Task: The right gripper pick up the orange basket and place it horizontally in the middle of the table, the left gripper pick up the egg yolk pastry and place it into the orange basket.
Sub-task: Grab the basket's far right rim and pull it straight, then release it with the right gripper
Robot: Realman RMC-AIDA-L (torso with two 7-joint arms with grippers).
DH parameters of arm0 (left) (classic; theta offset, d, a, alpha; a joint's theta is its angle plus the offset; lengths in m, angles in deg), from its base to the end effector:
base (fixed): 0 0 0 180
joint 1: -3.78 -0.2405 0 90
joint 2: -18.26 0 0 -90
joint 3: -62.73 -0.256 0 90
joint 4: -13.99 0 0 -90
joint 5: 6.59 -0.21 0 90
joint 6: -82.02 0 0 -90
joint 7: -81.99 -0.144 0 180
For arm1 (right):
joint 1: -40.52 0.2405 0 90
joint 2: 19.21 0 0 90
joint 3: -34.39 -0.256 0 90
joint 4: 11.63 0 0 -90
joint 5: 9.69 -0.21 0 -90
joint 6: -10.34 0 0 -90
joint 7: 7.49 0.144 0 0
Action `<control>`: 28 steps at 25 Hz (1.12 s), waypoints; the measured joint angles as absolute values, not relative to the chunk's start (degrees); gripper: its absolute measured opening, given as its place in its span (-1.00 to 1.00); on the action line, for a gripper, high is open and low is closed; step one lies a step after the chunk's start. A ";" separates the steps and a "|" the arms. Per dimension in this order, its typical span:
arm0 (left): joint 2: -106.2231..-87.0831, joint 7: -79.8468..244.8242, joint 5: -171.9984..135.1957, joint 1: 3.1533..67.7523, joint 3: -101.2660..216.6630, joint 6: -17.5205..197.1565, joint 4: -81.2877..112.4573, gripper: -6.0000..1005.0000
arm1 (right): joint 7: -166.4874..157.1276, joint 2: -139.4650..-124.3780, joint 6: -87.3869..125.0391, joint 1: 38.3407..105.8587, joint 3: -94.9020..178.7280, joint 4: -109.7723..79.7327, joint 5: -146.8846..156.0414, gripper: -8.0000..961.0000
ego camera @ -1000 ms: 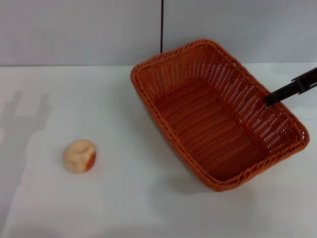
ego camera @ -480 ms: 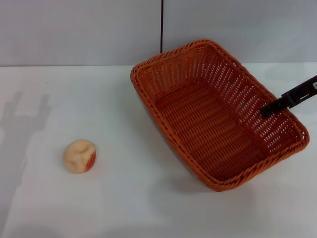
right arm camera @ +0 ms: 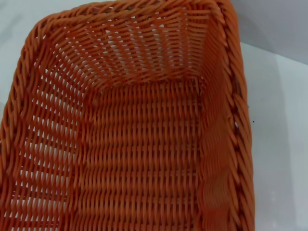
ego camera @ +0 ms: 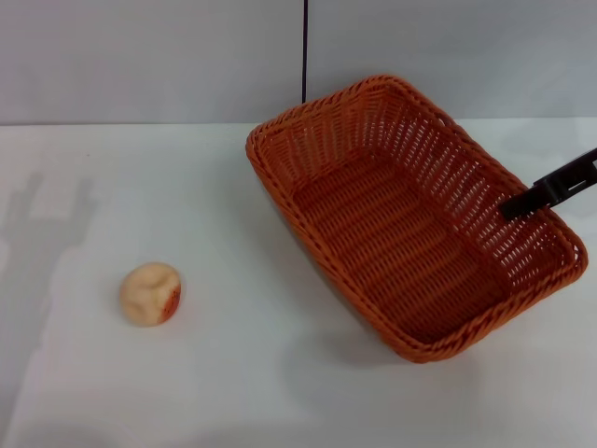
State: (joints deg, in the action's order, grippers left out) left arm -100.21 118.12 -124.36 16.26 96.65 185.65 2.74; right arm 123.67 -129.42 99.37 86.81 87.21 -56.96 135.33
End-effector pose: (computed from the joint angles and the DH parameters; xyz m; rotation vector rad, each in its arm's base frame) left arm -0.3172 0.2316 0.0312 -1.3110 -0.5655 -1.4301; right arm 0.2361 0.3977 0.0484 -2.6091 1.2410 -0.2754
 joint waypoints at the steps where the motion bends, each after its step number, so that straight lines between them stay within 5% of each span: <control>1: -100.21 118.12 -124.36 16.26 96.66 185.65 2.72 0.50 | 123.52 -129.43 99.37 86.76 87.09 -57.01 135.33 -0.59; 10: -100.21 118.19 -124.36 16.18 96.65 185.84 2.48 0.49 | 121.39 -129.50 102.70 83.53 83.87 -62.64 129.84 -0.59; 28: -100.21 118.20 -124.08 16.84 97.05 185.59 2.37 0.47 | 107.56 -126.63 109.74 77.89 69.87 -65.02 108.08 -0.62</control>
